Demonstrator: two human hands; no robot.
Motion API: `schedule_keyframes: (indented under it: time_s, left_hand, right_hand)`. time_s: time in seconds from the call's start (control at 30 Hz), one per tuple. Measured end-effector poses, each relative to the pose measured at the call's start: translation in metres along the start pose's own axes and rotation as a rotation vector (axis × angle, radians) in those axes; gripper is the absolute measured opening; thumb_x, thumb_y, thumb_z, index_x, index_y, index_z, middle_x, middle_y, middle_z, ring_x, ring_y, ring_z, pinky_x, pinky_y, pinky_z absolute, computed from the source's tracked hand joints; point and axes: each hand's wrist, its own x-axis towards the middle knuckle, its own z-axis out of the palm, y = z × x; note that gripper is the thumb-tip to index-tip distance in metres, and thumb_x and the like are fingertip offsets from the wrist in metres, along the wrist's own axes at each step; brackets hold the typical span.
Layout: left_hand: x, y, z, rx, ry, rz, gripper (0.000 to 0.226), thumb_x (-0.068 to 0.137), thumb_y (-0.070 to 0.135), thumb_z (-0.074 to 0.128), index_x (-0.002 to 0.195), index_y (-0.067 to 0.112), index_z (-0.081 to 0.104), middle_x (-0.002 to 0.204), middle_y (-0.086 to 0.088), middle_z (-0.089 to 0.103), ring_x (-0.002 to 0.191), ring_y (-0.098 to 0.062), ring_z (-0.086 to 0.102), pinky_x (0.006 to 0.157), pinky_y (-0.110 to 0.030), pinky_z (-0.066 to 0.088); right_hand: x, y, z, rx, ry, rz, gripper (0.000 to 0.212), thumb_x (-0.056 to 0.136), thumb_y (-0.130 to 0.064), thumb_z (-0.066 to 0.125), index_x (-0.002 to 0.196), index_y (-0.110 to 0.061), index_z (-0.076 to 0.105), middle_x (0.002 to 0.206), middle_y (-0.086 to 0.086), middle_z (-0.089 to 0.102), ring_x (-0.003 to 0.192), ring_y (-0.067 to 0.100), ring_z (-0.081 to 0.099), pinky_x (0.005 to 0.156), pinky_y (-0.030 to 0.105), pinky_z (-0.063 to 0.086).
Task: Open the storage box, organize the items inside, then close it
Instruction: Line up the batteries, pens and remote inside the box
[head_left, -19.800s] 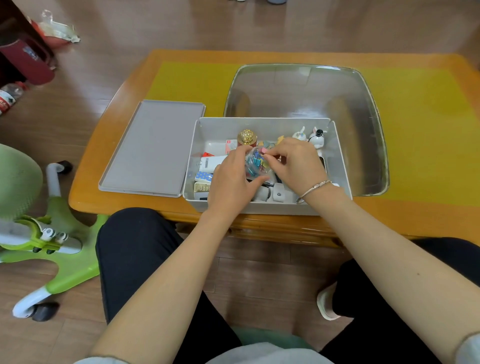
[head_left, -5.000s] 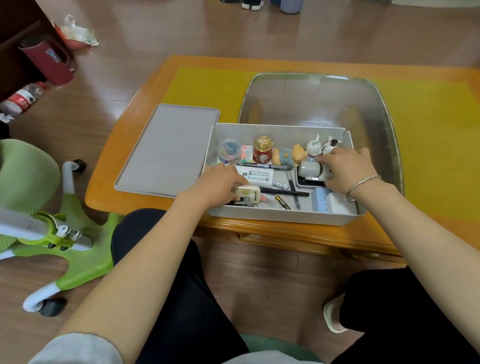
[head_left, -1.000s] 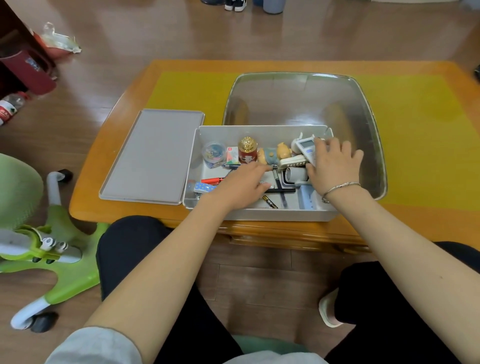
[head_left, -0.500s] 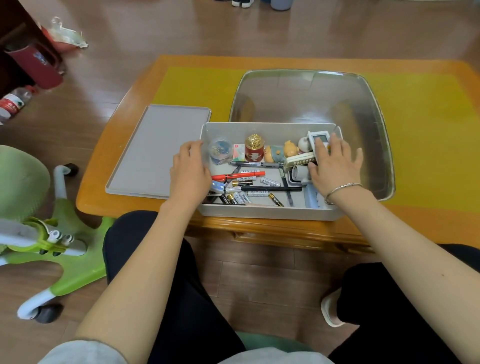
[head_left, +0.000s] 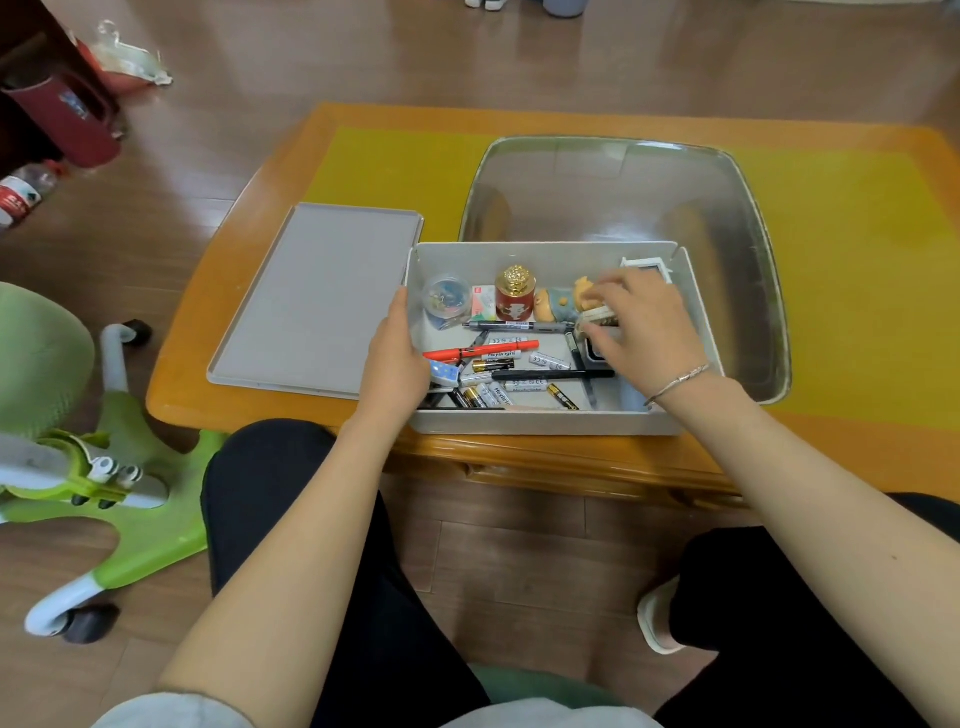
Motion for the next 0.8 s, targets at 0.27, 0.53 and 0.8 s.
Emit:
schedule_keyframes:
  time_s: [0.27,0.53,0.8]
  left_hand:
    - [-0.008,0.007,0.022,-0.079,0.081,0.015,0.068,0.091,-0.004,0.053,0.149,0.021,0.027,0.128,0.005,0.047,0.11,-0.005,0.044,0.078,-0.009,0.046]
    - [-0.011,0.01,0.015,0.172,0.067,0.196,0.06,0.09,-0.006,0.051,0.144,0.016,0.035,0.152,-0.007,0.024,0.139,-0.022,0.022,0.11,-0.031,0.029]
    - [0.007,0.006,-0.011,0.67,-0.327,0.437,0.069,0.07,0.06,0.072,0.13,0.032,0.053,0.155,0.002,0.028,0.147,-0.022,0.002,0.116,-0.049,-0.001]
  right_hand:
    - [0.019,-0.037,0.019,0.288,-0.674,-0.039,0.021,0.076,-0.033,0.076,0.092,-0.021,0.068,0.083,-0.004,0.069,0.077,0.012,0.063,0.074,0.026,0.051]
    - [0.023,-0.031,0.032,-0.003,-0.849,-0.133,0.008,0.083,-0.016,0.064,0.085,-0.017,0.072,0.065,-0.017,0.053,0.068,0.008,0.054,0.073,0.025,0.051]
    - [0.025,-0.016,0.023,0.172,-0.723,-0.081,0.027,0.081,-0.029,0.072,0.061,-0.019,0.057,0.051,-0.006,0.046,0.048,0.008,0.038,0.049,0.021,0.032]
